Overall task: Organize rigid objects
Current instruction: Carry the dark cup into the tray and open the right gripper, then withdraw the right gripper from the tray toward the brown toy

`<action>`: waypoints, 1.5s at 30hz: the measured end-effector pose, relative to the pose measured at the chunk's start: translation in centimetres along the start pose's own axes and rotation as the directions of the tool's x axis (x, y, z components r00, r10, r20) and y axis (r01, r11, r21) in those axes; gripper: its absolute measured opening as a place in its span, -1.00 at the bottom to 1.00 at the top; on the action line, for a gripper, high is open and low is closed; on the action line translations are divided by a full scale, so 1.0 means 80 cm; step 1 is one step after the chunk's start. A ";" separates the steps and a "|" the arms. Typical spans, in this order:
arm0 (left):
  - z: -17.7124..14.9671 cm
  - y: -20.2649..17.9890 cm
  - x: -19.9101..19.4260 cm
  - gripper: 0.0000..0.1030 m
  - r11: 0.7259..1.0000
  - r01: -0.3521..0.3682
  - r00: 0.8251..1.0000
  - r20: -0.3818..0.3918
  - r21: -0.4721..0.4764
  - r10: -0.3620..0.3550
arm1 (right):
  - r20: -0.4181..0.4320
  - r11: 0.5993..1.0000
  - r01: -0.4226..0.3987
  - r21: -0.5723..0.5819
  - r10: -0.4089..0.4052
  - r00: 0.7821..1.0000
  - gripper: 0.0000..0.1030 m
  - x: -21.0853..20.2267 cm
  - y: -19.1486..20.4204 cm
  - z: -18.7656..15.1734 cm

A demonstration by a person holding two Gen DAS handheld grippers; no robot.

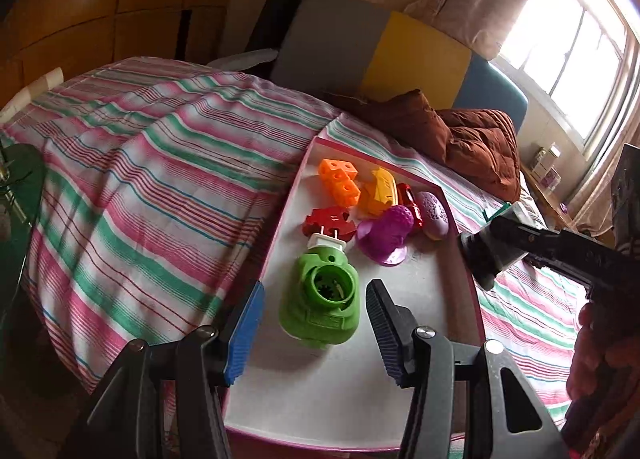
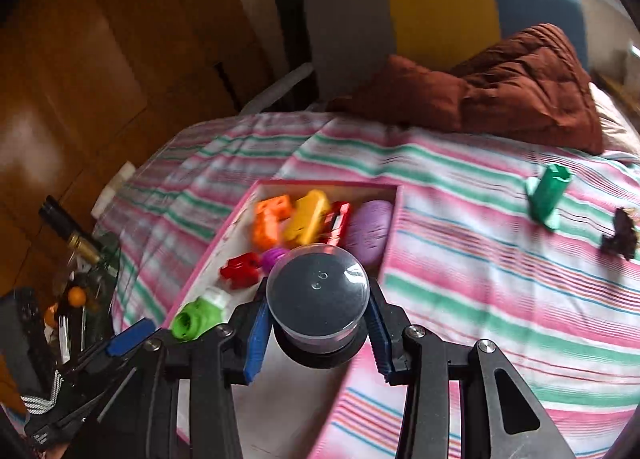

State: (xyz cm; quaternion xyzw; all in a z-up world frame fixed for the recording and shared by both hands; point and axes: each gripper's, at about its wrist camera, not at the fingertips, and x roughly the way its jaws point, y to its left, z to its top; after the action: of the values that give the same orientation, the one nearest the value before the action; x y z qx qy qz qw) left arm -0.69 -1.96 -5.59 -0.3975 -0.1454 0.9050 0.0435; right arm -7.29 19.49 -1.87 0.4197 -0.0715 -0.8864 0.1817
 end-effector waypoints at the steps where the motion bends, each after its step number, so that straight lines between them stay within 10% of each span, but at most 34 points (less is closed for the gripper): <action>1: 0.001 0.001 0.000 0.04 1.000 -0.002 1.000 0.000 -0.002 0.002 | -0.010 1.000 -0.007 -0.013 0.007 1.000 -0.15 0.006 0.009 -0.002; 23: 0.006 0.020 -0.001 0.04 0.998 -0.028 1.000 0.005 -0.063 0.029 | -0.076 0.993 -0.008 -0.119 -0.001 0.997 0.08 0.053 0.069 -0.034; 45: -0.002 -0.018 -0.012 0.04 0.992 0.121 0.992 0.030 0.034 -0.122 | 0.046 0.983 0.169 0.074 -0.173 0.984 0.18 -0.030 -0.034 -0.057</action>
State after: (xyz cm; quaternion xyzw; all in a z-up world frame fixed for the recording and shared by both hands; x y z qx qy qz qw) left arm 0.05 -0.75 -4.62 -0.3728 -0.1554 0.9090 0.1029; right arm -3.10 23.05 -3.78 0.4068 -0.0708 -0.9065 0.0881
